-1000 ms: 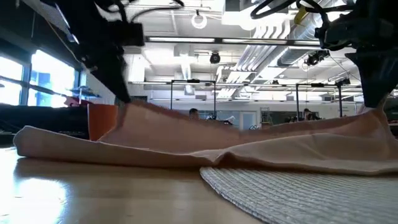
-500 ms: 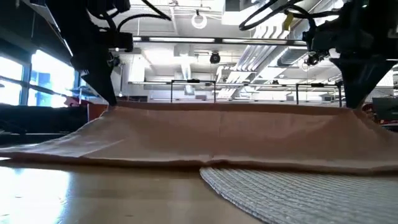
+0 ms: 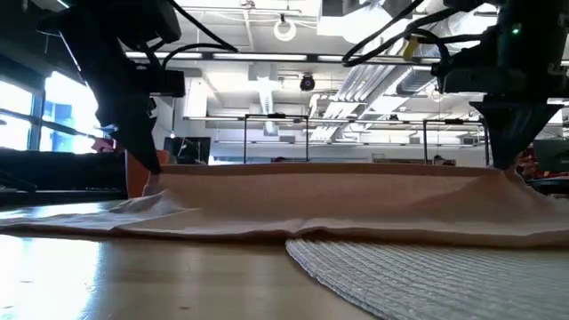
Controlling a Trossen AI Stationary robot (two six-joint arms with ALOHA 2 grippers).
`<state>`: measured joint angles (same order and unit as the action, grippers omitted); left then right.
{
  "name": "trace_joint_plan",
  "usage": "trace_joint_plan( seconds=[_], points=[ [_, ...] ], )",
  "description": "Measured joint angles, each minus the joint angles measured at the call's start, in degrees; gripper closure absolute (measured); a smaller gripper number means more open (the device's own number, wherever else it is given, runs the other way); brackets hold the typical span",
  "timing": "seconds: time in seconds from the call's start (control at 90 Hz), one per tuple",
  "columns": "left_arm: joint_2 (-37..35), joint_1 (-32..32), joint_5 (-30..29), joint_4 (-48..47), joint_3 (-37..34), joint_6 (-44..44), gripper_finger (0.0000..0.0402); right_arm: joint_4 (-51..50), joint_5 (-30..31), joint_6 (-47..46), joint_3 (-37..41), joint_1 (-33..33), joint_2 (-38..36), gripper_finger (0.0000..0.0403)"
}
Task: Set table place
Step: Fold pink table napkin
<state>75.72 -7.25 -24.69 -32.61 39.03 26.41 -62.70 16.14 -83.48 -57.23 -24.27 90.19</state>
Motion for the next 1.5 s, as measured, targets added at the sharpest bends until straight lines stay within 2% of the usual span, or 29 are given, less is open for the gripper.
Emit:
trace_joint_plan(
  seconds=[0.2, 0.344, 0.522, 0.644, 0.767, 0.933, 0.989, 1.067, 1.122, 1.278, 1.411, 1.5],
  points=[
    [0.02, 0.11, -0.04, -0.12, 0.00, 0.00, 0.0398, -0.13, 0.35, 0.00, 0.00, 0.28, 0.02, 0.0338],
    [0.02, 0.11, 1.16, -0.64, 0.00, 0.00, 0.0373, -4.08, -0.22, -0.06, -1.45, 0.24, 0.02, 0.0294],
    [-1.20, 0.11, 5.79, -2.04, 0.02, 1.66, 0.0325, -12.75, 1.69, -0.02, -7.75, -1.08, 0.02, 0.0264],
    [-2.95, -0.10, 11.38, -6.21, 1.41, 3.76, 0.0301, -13.69, 2.32, -0.02, -11.92, -3.68, 0.02, 0.0260],
    [-4.81, -2.06, 20.72, -5.84, 1.88, 4.04, 0.0292, -8.73, 2.36, -2.99, -13.75, -8.41, 0.00, 0.0261],
    [-4.07, -7.58, 33.14, -0.01, 1.81, 3.92, 0.0291, 6.34, 2.59, -7.47, -11.93, -13.86, 0.00, 0.0260],
    [-3.42, -9.94, 34.88, 2.12, 1.41, 2.96, 0.0291, 9.80, 3.29, -7.53, -11.08, -14.41, 0.36, 0.0260],
    [-2.81, -13.20, 33.98, 2.10, 1.03, 2.44, 0.0291, 11.28, 3.48, -6.80, -10.91, -14.40, 1.29, 0.0260],
    [-1.96, -14.88, 32.15, 1.65, 1.03, 6.89, 0.0291, 11.22, 3.45, -6.27, -10.86, -14.14, 1.81, 0.0260],
    [0.70, -17.32, 29.00, 2.03, 0.98, 28.87, 0.0291, 11.38, 3.89, -5.60, -10.84, -13.39, 2.08, 0.0260],
    [3.96, -18.07, 30.94, 3.81, 0.98, 45.26, 0.0291, 11.62, 4.92, -4.96, -10.84, -13.21, 2.08, 0.0260],
    [6.39, -18.05, 34.38, 3.56, 0.98, 51.06, 0.0291, 11.63, 4.97, -4.93, -10.84, -13.22, 2.08, 0.0260]
  ],
)
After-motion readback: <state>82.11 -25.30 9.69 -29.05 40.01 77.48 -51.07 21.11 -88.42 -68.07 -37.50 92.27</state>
